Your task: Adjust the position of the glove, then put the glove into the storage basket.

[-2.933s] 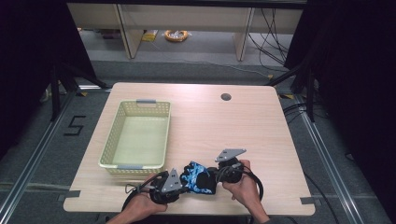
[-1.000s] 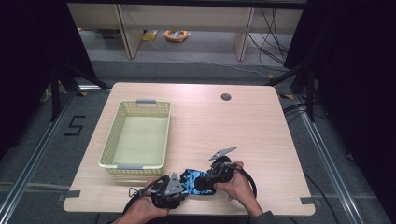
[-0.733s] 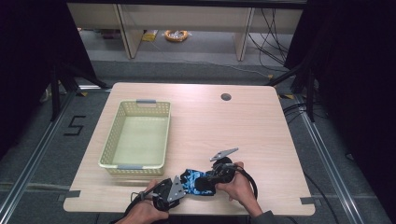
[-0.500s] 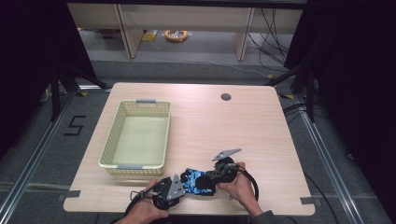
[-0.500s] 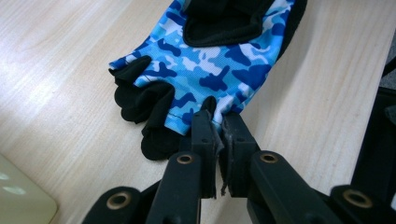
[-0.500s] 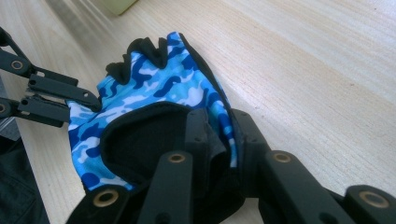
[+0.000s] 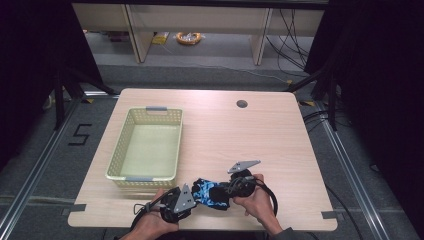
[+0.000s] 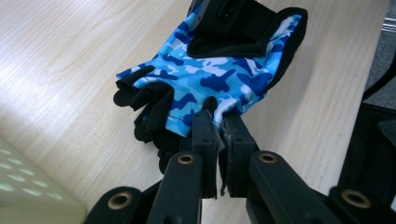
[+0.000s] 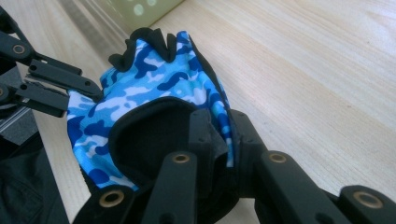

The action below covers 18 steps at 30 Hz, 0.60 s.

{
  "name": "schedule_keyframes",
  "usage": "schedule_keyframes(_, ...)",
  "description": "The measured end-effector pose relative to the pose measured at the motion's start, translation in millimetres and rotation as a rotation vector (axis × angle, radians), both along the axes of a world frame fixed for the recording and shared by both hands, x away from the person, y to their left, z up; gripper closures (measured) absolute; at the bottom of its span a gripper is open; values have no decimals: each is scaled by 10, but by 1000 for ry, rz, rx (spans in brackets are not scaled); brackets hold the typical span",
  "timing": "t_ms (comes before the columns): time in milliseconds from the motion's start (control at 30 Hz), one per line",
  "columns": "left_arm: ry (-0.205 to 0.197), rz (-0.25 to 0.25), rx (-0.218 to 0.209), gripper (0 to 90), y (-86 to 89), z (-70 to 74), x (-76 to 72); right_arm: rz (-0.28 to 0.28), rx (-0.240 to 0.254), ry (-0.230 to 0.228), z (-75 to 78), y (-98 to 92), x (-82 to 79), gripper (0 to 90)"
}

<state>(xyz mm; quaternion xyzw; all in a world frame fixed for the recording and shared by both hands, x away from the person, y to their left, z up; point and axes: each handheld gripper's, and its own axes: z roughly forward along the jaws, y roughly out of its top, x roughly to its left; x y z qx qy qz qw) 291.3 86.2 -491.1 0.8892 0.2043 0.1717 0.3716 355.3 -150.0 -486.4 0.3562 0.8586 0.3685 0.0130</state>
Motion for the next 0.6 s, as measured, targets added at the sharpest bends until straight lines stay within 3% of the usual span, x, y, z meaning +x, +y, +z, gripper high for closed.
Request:
schedule_keyframes(100, 2, -4, 16, 850, 26, 36, -5, -1, 5, -2, 12, 11, -15, 814)
schedule_keyframes(133, 6, -2, -18, 850, 19, 19, -10, 0, 10, -7, 14, 11, -14, 813)
schedule_keyframes(333, 4, -14, 3, 850, 66, 41, -14, 5, 11, -17, 46, 36, -30, 814)
schedule_keyframes(600, 10, -5, -17, 850, 79, 56, -34, 5, 17, -31, 77, 54, -44, 813)
